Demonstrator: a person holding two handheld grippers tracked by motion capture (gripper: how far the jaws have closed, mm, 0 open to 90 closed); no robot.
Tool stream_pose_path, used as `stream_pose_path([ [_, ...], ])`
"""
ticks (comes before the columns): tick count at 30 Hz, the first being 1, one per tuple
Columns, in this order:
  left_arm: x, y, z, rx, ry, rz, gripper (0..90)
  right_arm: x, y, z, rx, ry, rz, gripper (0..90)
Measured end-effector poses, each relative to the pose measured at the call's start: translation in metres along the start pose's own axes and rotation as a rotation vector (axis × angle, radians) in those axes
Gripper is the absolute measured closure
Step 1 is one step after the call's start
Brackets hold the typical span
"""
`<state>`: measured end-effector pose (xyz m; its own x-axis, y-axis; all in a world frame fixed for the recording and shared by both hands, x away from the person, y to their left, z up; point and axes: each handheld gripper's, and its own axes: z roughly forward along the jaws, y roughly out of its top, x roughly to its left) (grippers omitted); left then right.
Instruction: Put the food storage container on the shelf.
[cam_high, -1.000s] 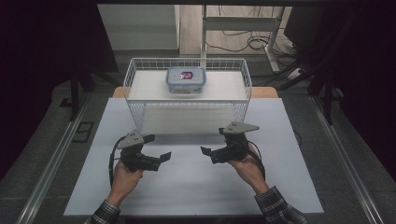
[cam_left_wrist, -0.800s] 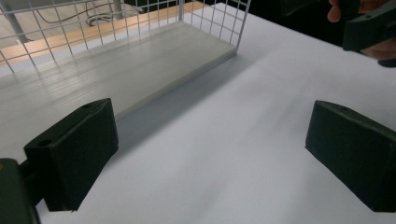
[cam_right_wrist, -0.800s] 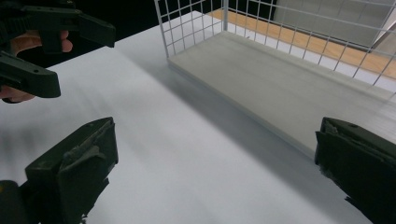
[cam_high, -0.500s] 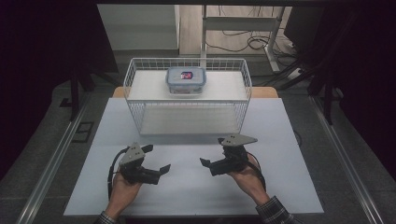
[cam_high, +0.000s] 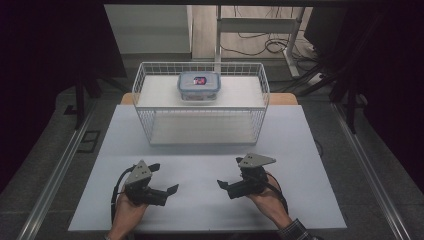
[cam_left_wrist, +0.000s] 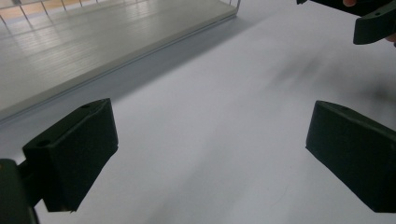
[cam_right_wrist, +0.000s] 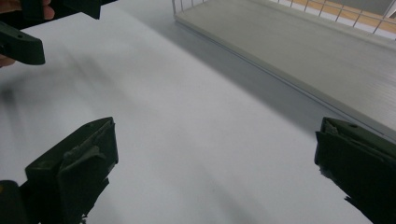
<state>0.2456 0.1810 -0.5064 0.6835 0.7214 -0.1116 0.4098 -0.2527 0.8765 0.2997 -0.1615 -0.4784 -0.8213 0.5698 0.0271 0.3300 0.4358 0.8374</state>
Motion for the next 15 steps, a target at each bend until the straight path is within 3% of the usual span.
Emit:
stream_pose_path([
  [15, 0.001, -0.013, -0.012, 0.038, 0.033, 0.006, 1.9, 0.001, -0.017, -0.012, 0.021, -0.024, -0.006, 0.0],
])
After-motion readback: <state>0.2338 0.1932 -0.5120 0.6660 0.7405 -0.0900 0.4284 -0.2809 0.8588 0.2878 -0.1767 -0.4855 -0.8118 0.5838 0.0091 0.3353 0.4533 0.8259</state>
